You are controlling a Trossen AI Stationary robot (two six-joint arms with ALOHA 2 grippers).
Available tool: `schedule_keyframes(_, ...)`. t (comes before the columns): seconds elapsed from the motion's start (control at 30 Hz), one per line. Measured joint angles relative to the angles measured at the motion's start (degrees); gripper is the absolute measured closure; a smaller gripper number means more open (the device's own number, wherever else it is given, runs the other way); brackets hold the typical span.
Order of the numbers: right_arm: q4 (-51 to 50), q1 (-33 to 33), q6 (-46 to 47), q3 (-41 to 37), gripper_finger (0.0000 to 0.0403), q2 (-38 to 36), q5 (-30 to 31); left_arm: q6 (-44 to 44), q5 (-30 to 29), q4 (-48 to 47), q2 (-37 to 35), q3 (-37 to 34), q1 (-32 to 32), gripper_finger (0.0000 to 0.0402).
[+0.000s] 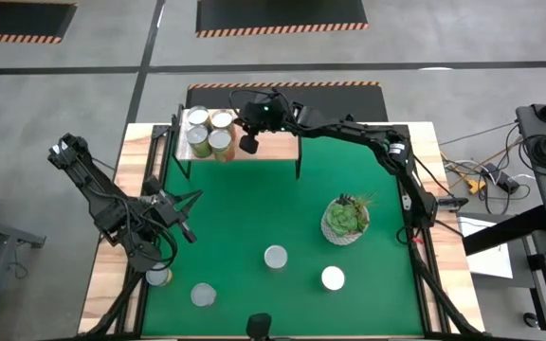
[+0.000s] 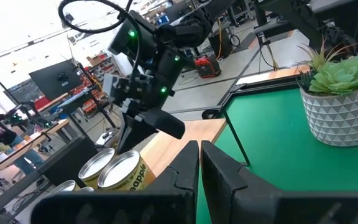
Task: Pick and place cans onto a shelf
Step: Put the canned pineapple on the shelf, then adjust the canned pineapple on the shelf
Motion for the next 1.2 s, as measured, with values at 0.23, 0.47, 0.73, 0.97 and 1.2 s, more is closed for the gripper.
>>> schedule_keyframes(0.23,2.4,0.0,-0.52,-0.02,0.0394,0.0,0.07,0.0,0.0,0.0,0.0,0.0,0.01,0.0402)
schedule_keyframes(0.47,-4.79,0.72,-0.13,1.0,0.0394,-2.57,0.57,0.0,0.06,-0.43,0.0,0.0,0.02,0.0402)
schedule_keyframes(0.73,-10.82,7.09,0.7,0.58,0.0394,-8.52,-1.23,0.9,10.52,-3.07,-0.77,0.0,-0.58,0.0402)
schedule_keyframes(0.97,-9.76,12.6,-1.44,-1.18,0.0394,-5.83,-2.84,-0.38,3.53,-3.28,-2.24,0.5,-0.59,0.0402)
schedule_keyframes(1.2,-3.41,11.48,-1.49,-2.16,0.0394,-0.66,-2.35,-2.68,3.19,-3.89,-4.78,0.48,-0.66,0.0402)
